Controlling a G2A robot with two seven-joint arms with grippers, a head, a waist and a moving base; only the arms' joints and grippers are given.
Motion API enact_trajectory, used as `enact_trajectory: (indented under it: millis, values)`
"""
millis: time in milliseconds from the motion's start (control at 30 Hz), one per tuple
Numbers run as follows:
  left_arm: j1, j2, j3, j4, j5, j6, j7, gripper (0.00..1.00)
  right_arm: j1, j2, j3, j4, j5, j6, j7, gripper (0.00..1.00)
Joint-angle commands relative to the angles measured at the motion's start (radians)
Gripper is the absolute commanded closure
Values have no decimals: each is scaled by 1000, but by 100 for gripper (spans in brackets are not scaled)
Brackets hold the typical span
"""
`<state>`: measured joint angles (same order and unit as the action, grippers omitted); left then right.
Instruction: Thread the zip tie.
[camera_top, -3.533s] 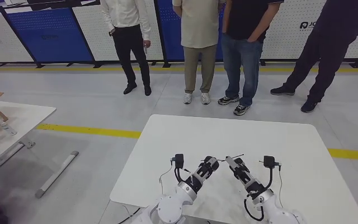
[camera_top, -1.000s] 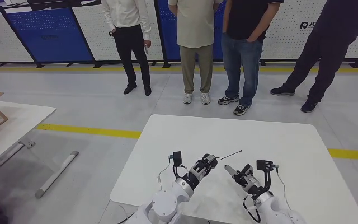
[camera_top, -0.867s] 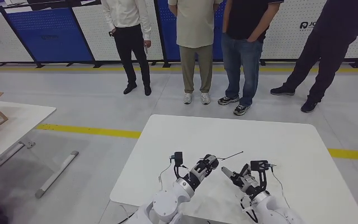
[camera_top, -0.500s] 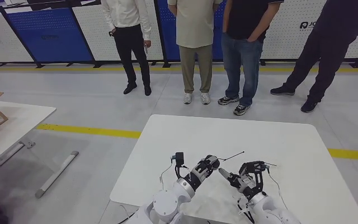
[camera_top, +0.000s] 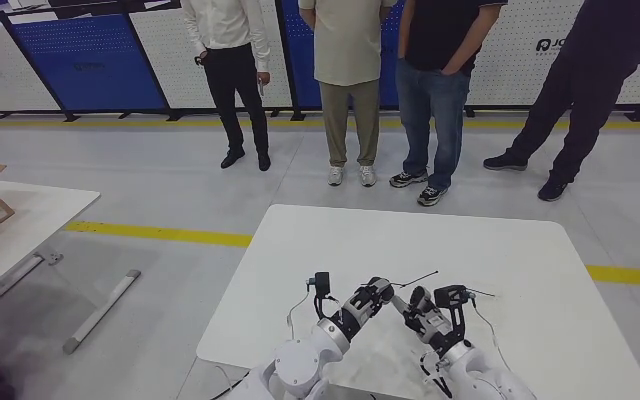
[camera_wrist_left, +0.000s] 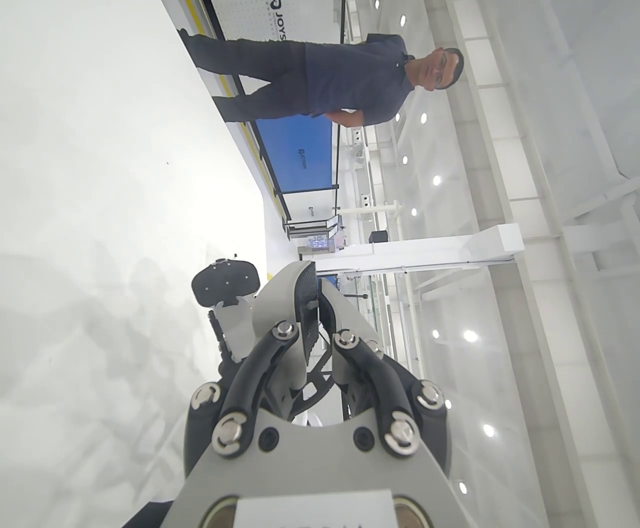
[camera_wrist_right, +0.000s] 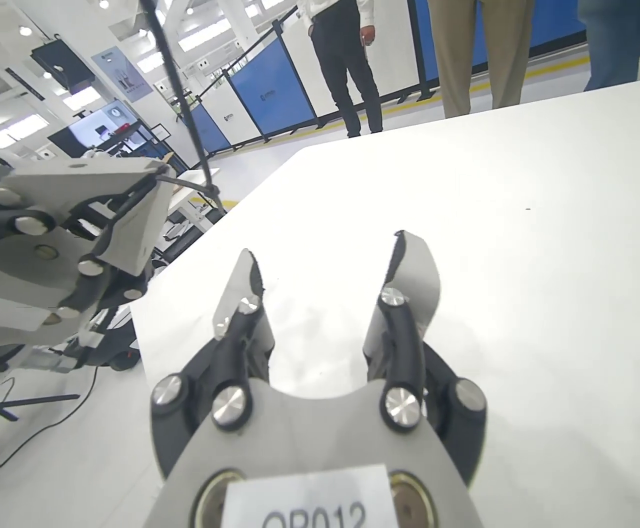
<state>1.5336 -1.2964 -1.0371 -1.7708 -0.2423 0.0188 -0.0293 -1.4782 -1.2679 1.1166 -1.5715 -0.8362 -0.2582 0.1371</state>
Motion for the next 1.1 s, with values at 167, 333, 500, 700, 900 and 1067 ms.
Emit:
enact_trajectory:
  millis: [167, 333, 500, 700, 900, 1067]
  values:
    - [0, 0, 0, 0, 0, 0, 0, 100, -3, 3, 4, -19, 16, -39, 8, 72]
    - [0, 0, 0, 0, 0, 0, 0, 100, 0, 4, 7, -27, 21, -44, 19, 65]
    - [0, 0, 0, 0, 0, 0, 0, 100, 1, 4, 7, -38, 24, -41, 14, 63]
    - [0, 0, 0, 0, 0, 0, 0, 100, 0, 4, 7, -47, 22, -46, -1, 63]
    - [0, 0, 0, 0, 0, 0, 0, 100, -3, 5, 10, -53, 22, -48, -6, 67]
    - [0, 0, 0, 0, 0, 0, 0, 100, -2, 5, 12, -54, 28, -47, -10, 69]
